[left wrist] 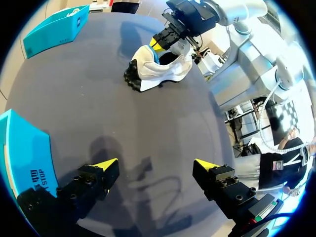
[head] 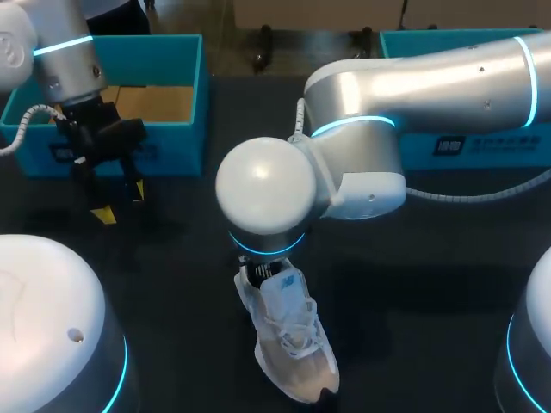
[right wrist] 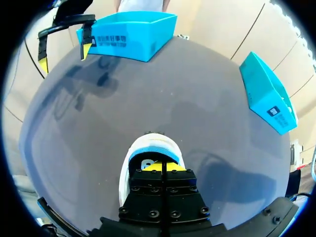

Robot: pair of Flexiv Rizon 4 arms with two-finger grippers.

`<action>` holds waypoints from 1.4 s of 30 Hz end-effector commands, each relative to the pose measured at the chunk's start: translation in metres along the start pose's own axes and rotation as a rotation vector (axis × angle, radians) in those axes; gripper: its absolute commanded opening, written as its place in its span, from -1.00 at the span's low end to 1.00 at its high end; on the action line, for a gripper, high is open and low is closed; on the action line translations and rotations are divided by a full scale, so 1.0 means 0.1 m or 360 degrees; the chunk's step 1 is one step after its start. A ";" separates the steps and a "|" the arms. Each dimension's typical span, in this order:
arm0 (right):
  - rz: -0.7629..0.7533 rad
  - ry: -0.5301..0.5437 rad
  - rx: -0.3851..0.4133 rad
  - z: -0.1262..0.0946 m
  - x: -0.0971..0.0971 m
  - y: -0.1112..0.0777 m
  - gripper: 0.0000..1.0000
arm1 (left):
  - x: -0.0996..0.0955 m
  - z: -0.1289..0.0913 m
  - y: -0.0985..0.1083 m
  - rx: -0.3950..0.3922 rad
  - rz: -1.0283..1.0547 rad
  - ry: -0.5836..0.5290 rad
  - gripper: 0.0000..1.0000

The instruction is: Take the shoe out of the shoebox, open the shoe tongue, remove and reinsert the insole, then place the shoe into the shoebox

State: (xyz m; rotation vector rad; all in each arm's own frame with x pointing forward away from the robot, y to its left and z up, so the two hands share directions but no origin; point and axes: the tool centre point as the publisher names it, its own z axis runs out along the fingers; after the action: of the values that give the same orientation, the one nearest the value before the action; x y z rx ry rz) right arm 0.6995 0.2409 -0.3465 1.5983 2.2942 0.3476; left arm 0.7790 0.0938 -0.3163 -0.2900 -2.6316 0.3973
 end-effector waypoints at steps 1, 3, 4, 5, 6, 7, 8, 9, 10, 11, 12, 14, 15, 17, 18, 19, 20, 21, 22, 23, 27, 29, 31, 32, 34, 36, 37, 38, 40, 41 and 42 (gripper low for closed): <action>-0.0001 0.0065 0.0017 0.14 -0.01 0.00 -1.00 | -0.04 -0.03 0.03 -0.0004 -0.0009 0.0014 1.00; 0.0002 0.0088 0.0036 0.17 0.02 -0.03 -1.00 | -0.04 -0.04 0.04 -0.0005 -0.0014 0.0011 1.00; 0.0005 0.0104 0.0038 0.19 0.03 -0.05 -1.00 | -0.04 -0.04 0.04 -0.0005 -0.0016 0.0010 1.00; 0.0006 0.0111 0.0041 0.21 0.04 -0.06 -1.00 | -0.04 -0.05 0.04 -0.0005 -0.0018 0.0010 1.00; 0.0010 0.0115 0.0054 0.24 0.06 -0.08 -1.00 | -0.04 -0.05 0.03 -0.0006 -0.0018 0.0009 1.00; 0.0018 0.0123 0.0059 0.26 0.07 -0.09 -1.00 | -0.05 -0.05 0.03 -0.0008 -0.0018 0.0009 1.00; 0.0021 0.0141 0.0043 0.28 0.07 -0.11 -1.00 | -0.05 -0.05 0.02 -0.0009 -0.0018 0.0010 1.00; 0.0022 0.0142 0.0043 0.29 0.07 -0.12 -1.00 | -0.06 -0.05 0.01 -0.0011 -0.0017 0.0010 1.00; 0.0026 0.0148 0.0038 0.31 0.07 -0.13 -1.00 | -0.06 -0.06 0.01 -0.0014 -0.0016 0.0010 1.00; 0.0025 0.0154 0.0032 0.33 0.08 -0.13 -1.00 | -0.06 -0.06 0.00 -0.0017 -0.0015 0.0010 1.00; 0.0024 0.0155 0.0031 0.35 0.09 -0.13 -1.00 | -0.07 -0.06 -0.01 -0.0020 -0.0013 0.0011 1.00; 0.0021 0.0164 0.0044 0.42 0.10 -0.13 -1.00 | -0.07 -0.07 -0.02 -0.0027 -0.0011 0.0012 1.00; 0.0020 0.0174 0.0054 0.46 0.11 -0.13 -1.00 | -0.08 -0.07 -0.03 -0.0031 -0.0010 0.0013 1.00; 0.0022 0.0179 0.0098 0.51 0.14 -0.15 -1.00 | -0.07 -0.08 -0.05 -0.0040 -0.0008 0.0013 1.00; 0.0026 0.0193 0.0102 0.53 0.15 -0.16 -1.00 | -0.07 -0.08 -0.05 -0.0043 -0.0007 0.0013 1.00; 0.0029 0.0195 0.0126 0.54 0.16 -0.18 -1.00 | -0.07 -0.08 -0.06 -0.0045 -0.0007 0.0012 1.00; 0.0027 0.0186 0.0158 0.55 0.17 -0.20 -1.00 | -0.07 -0.09 -0.06 -0.0046 -0.0007 0.0011 1.00; 0.0030 0.0192 0.0168 0.55 0.18 -0.22 -1.00 | -0.08 -0.09 -0.06 -0.0047 -0.0007 0.0011 1.00; 0.0039 0.0191 0.0175 0.53 0.18 -0.24 -1.00 | -0.08 -0.08 -0.07 -0.0049 -0.0007 0.0012 1.00; 0.0040 0.0184 0.0181 0.50 0.18 -0.26 -1.00 | -0.09 -0.07 -0.08 -0.0051 -0.0006 0.0014 1.00; 0.0050 0.0131 0.0128 0.25 0.14 -0.25 -1.00 | -0.11 -0.05 -0.10 -0.0047 0.0000 0.0028 1.00; 0.0046 0.0100 0.0085 0.12 0.12 -0.21 -1.00 | -0.12 -0.04 -0.10 -0.0042 0.0005 0.0031 1.00; 0.0026 0.0068 0.0048 0.03 0.11 -0.17 -1.00 | -0.12 -0.04 -0.10 -0.0038 0.0009 0.0031 1.00; 0.0024 0.0052 0.0036 -0.01 0.10 -0.15 -1.00 | -0.12 -0.04 -0.10 -0.0035 0.0010 0.0031 1.00; 0.0010 0.0033 0.0011 -0.08 0.09 -0.12 -1.00 | -0.12 -0.04 -0.10 -0.0031 0.0012 0.0030 1.00; 0.0001 0.0036 -0.0025 -0.09 0.09 -0.11 -1.00 | -0.12 -0.04 -0.10 -0.0028 0.0011 0.0029 1.00; 0.0003 0.0033 -0.0036 -0.09 0.09 -0.11 -1.00 | -0.12 -0.04 -0.10 -0.0026 0.0009 0.0028 1.00; 0.0006 0.0025 -0.0037 -0.09 0.08 -0.11 -1.00 | -0.12 -0.04 -0.09 -0.0024 0.0001 0.0025 1.00; 0.0010 0.0035 -0.0083 -0.09 0.06 -0.10 -1.00 | -0.13 -0.03 -0.09 -0.0028 -0.0007 0.0024 1.00; 0.0014 0.0029 -0.0097 -0.09 0.05 -0.08 -1.00 | -0.13 -0.03 -0.08 -0.0029 -0.0009 0.0023 1.00; 0.0014 0.0039 -0.0123 -0.08 0.05 -0.07 -1.00 | -0.13 -0.03 -0.08 -0.0030 -0.0012 0.0023 1.00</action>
State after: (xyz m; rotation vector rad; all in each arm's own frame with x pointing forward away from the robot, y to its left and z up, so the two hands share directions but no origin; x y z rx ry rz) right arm 0.6906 0.2490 -0.3406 1.5869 2.2715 0.4079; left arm 0.7902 0.0829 -0.3154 -0.2880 -2.6228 0.3693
